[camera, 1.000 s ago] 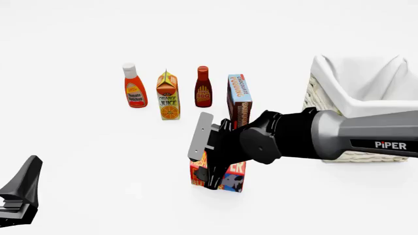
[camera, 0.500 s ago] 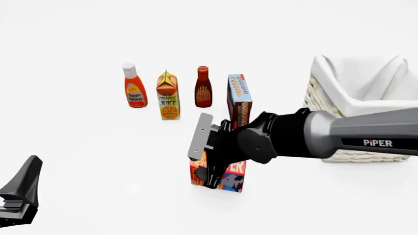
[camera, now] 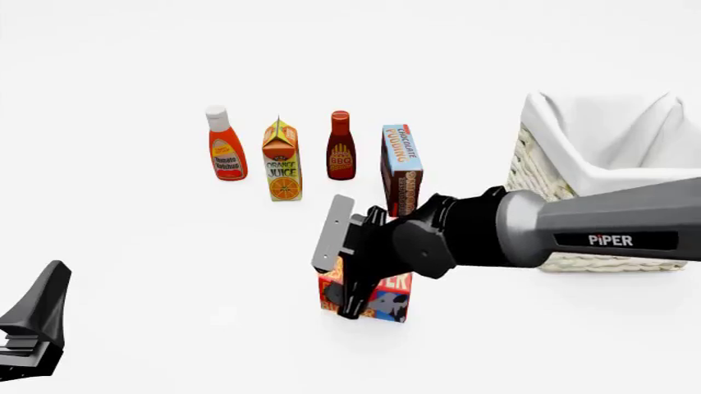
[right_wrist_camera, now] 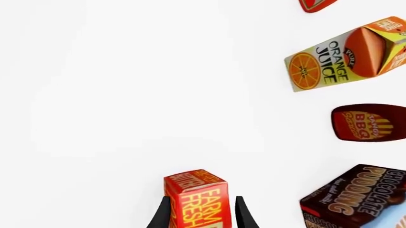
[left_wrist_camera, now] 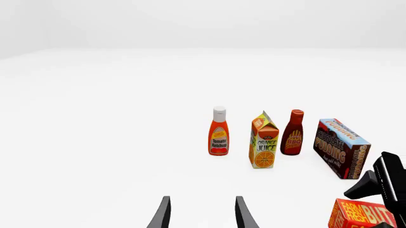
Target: Pick the butter and place it in the basket.
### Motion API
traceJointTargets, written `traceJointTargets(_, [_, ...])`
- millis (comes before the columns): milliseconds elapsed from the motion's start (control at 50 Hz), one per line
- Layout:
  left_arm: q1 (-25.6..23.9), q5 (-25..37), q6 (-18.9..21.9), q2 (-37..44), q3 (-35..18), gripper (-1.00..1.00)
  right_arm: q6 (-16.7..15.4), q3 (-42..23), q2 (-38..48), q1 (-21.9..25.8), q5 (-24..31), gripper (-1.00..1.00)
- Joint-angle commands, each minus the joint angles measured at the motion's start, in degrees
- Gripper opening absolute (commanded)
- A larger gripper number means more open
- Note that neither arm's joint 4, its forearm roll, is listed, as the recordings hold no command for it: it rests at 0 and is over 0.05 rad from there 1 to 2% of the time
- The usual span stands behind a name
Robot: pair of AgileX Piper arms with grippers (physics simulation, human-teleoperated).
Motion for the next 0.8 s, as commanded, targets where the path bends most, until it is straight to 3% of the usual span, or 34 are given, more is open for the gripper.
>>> traceJointTargets(20, [0.0,0.0,0.0,0.0,0.0,1.0,0.7,-0.6,1.6,-0.4,-0.9,1.0])
traceJointTargets(380, [0.0,0.0,0.0,0.0,0.0,1.0,1.6,-2.2,5.2,-0.8,-2.6,1.0])
traceJointTargets(620, [0.0,0.0,0.0,0.0,0.0,1.0,3.3,2.1,3.1,2.1,-6.3,1.0])
traceJointTargets(640, [0.0,0.0,0.0,0.0,0.0,1.0,2.6,2.8,2.6,2.1,-7.1,-1.0])
traceJointTargets(800, [0.0,0.0,0.0,0.0,0.0,1.0,1.5,4.8,-1.3,2.8,-9.4,-1.0])
